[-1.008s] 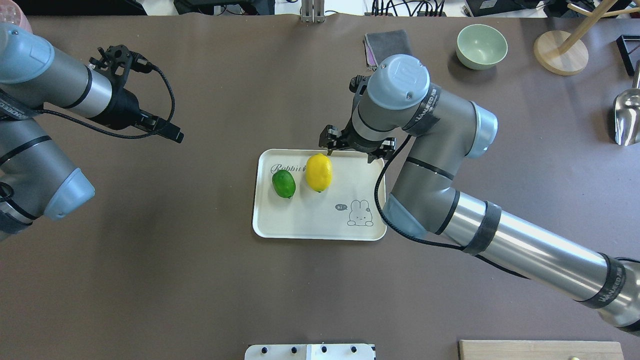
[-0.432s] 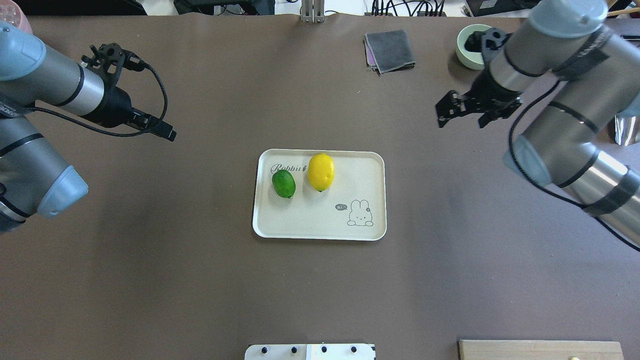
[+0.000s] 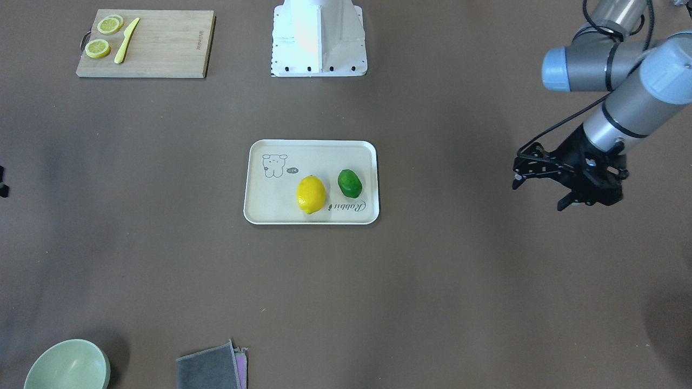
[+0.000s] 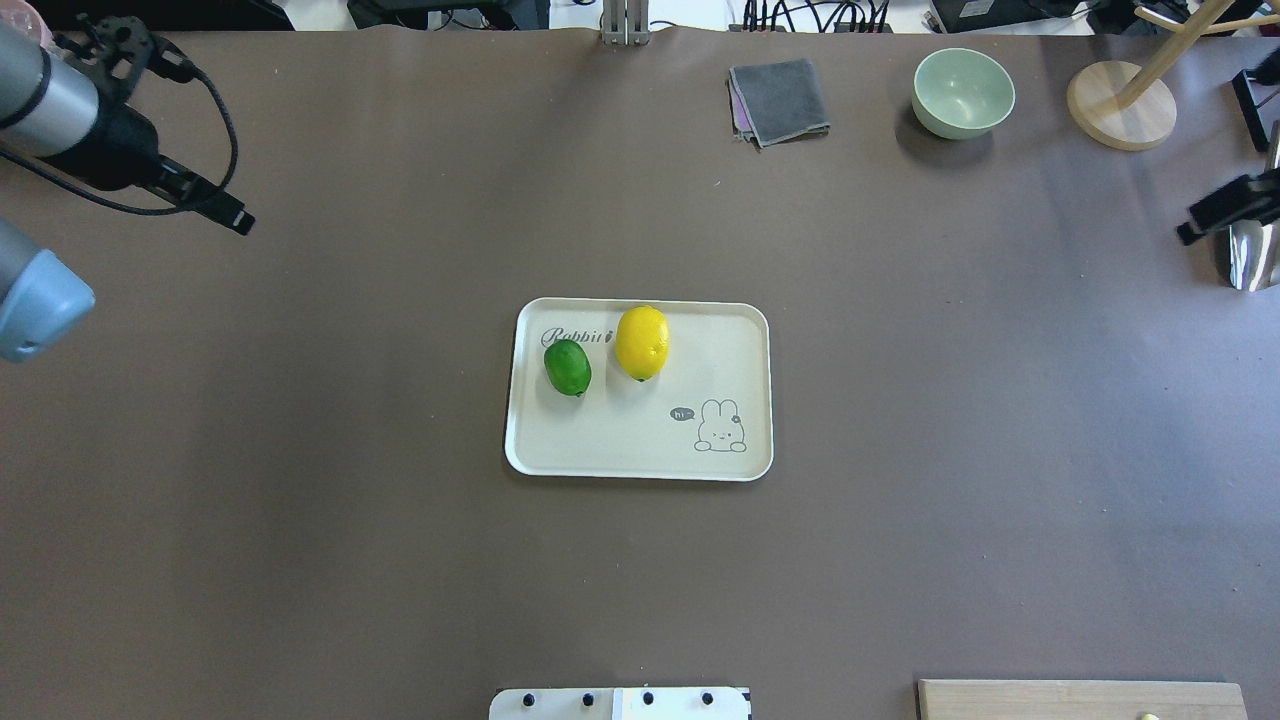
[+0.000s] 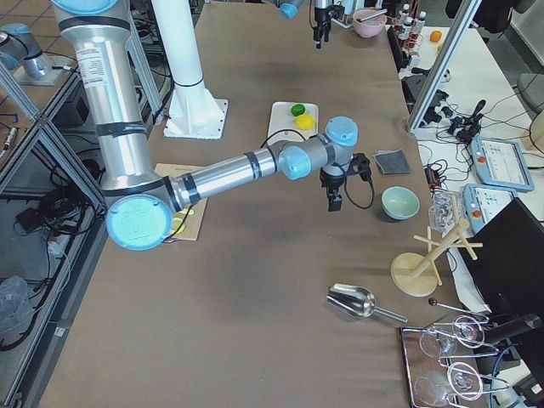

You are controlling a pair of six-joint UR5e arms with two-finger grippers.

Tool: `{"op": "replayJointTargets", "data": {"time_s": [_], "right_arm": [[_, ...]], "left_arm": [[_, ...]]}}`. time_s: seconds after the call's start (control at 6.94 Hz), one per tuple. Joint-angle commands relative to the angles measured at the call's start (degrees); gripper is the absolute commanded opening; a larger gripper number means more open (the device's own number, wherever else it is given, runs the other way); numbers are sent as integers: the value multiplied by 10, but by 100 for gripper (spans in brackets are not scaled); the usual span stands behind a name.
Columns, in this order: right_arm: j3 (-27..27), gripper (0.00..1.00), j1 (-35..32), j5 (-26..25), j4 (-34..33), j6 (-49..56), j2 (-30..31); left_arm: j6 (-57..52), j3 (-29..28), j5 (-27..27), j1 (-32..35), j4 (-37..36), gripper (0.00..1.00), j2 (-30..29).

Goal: Place all lemons on tray

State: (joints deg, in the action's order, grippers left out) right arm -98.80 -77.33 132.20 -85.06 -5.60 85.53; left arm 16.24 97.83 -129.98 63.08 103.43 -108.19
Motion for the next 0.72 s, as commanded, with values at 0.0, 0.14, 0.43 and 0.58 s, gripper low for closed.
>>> {"op": "replayJointTargets", "data": {"time_s": [0.0,0.14,0.43,0.58], "right_arm": [[4,100,-129,0,-11,187,85],[-2,100,-160,0,-33,204,100],[-18,100,-185,-31,-77,205,149],[-23,100,-185,-55,-78,199,158]], "left_arm": [[-214,-2,-18,120,-155,98,-1],[-272,-4,-46,179,-222,98,-1],[-347,-12,-58,201,-232,98,81],[-345,-16,-51,216,-200,98,107]]}}
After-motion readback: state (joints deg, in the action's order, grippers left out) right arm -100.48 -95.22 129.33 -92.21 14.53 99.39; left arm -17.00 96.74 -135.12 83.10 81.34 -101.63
